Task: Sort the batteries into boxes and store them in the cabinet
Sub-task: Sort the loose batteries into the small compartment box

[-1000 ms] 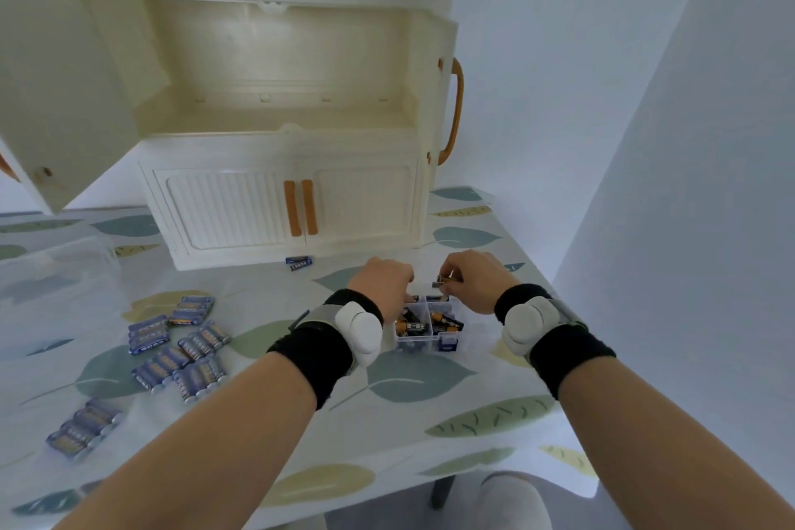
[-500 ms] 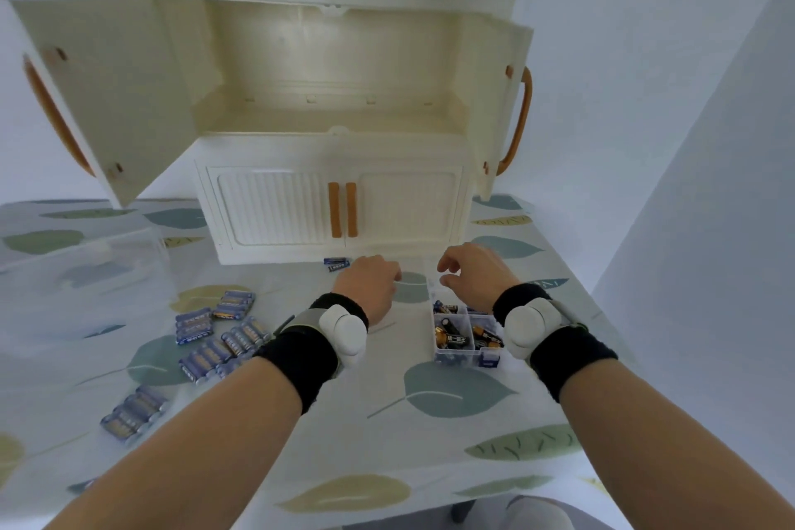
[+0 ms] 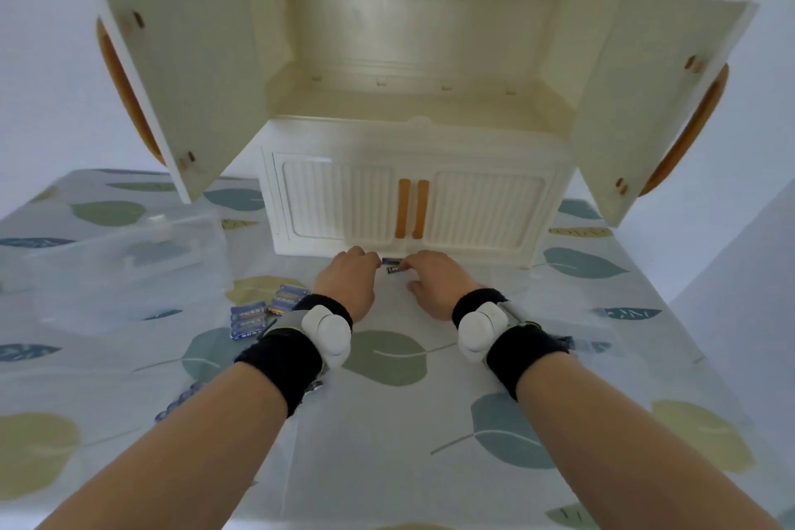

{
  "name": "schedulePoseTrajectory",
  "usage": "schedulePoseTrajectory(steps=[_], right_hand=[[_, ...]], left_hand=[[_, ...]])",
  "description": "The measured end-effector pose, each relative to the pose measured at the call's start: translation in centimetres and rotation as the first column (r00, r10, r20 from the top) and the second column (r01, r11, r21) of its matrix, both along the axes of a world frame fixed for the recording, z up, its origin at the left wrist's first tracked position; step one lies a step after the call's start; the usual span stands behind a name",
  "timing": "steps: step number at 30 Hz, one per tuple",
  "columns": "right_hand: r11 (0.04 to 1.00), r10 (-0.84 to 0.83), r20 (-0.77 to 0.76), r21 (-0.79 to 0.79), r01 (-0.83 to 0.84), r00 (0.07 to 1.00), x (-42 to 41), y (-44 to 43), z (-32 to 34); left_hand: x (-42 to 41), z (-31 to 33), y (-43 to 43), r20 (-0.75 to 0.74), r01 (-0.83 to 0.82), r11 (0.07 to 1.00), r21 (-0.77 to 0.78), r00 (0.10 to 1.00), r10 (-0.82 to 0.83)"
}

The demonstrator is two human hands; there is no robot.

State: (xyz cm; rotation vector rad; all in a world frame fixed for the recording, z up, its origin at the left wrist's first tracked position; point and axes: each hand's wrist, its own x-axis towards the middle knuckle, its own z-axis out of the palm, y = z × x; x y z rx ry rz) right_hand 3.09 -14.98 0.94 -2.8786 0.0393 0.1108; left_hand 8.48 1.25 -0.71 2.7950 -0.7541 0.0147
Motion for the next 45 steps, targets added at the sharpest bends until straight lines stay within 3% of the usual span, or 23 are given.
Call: schedulePoseTrajectory(steps=[10, 16, 20, 25, 32, 40, 45], right_hand=[[0.999, -0.033, 0.074, -0.014, 0.034, 0.997, 2.4, 0.1, -1.1], [0.999, -0.015, 0.011, 0.038, 0.014, 1.000, 2.1, -0.8, -1.2], [0.995, -0.027, -0.038, 0.099, 0.031, 0.999, 1.4, -1.1, -0.8], [1.000, -0.010, -0.103, 0.028, 0.013, 0.995, 0.0, -0.7, -0.3], [1.000, -0.006, -0.022, -0.023, 0.005, 1.000, -2.9, -1.1, 1.3], [0.985, -0.174, 0.098, 0.030, 0.172, 0.980, -8.5, -7.8, 4.5], [0.954, -0.301, 0.076, 0.030, 0.300, 0.951, -13.2, -12.3, 4.9]], left_hand=[[1.8, -1.0, -1.4, -0.004, 0.057, 0.996, -0.062, 0.998, -0.058], [1.6, -1.5, -2.4, 0.001, 0.077, 0.997, 0.005, 0.997, -0.077], [1.2, -1.4, -2.5, -0.042, 0.080, 0.996, -0.033, 0.996, -0.082], [0.2, -1.5, -2.4, -0.096, 0.123, 0.991, -0.043, 0.987, -0.127], [-1.8, -0.8, -2.7, -0.074, 0.136, 0.989, -0.061, 0.987, -0.140], [-5.9, 2.0, -6.8, -0.049, 0.220, 0.970, -0.101, 0.973, -0.226], [-9.6, 2.8, -10.7, -0.183, 0.244, 0.942, -0.231, 0.940, -0.288]])
